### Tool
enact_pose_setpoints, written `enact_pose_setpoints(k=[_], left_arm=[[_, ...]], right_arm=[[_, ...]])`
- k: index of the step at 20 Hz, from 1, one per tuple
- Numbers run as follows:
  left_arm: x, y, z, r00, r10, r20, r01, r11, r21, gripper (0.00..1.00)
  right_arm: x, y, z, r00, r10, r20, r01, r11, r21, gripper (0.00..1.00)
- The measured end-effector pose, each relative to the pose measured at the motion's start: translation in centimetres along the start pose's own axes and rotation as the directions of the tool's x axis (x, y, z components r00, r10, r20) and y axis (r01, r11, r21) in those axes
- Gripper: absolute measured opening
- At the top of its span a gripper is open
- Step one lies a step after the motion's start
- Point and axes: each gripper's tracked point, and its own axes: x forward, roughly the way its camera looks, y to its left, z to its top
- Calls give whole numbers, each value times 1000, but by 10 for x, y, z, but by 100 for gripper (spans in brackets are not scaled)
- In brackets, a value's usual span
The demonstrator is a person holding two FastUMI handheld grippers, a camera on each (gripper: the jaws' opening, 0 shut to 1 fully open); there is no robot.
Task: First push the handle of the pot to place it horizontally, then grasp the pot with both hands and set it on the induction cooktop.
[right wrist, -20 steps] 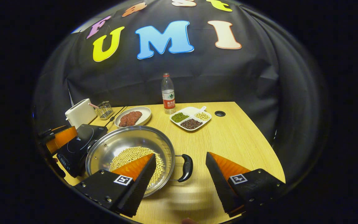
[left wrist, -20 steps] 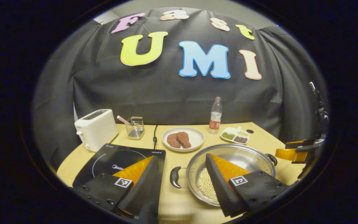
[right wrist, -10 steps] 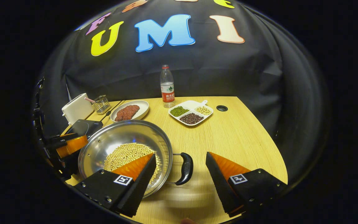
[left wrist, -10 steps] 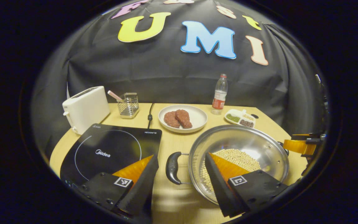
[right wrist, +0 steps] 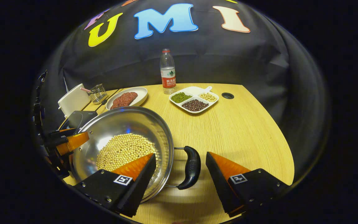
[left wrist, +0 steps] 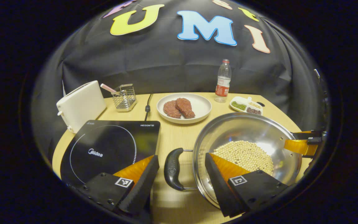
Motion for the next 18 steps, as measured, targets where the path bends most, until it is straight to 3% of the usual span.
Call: enact_pose_setpoints(k=[3,5,7,8,9,10,11,12,13,15,18], left_arm=[[4,-4,-6,1000,6,-21,-6,1000,-16,97],[6,1,-2,999,35,-8,-35,999,-13,94],[7,5,-1,998,56,-9,-56,998,2,90],[8,6,-1,998,59,-15,-59,998,11,81],[8,6,-2,998,63,-20,-62,998,18,74],[9,7,-1,998,63,-18,-62,998,20,80],[10,5,-1,998,62,-17,-61,998,20,76],[9,5,-1,998,58,-18,-58,998,23,70],[9,4,0,998,54,-19,-53,998,33,69],[8,2,0,998,53,-23,-52,998,38,69],[0,0,2,999,46,-14,-45,999,29,64]], right_arm=[[3,-4,-4,1000,-7,-15,7,1000,-6,97],[4,-5,-5,1000,0,-22,0,1000,5,88],[5,2,-7,999,25,-29,-24,999,27,86],[5,2,-7,999,17,-31,-16,999,33,73],[7,1,-6,999,7,-31,-6,1000,27,67],[6,1,-6,999,2,-34,0,999,35,61],[6,2,-8,999,-5,-44,7,999,48,64],[4,1,-7,999,-16,-49,19,998,54,55],[6,1,-8,998,-28,-60,31,998,56,59],[1,2,-9,997,-43,-69,47,997,61,48],[-4,1,-7,997,-49,-64,52,997,48,48]])
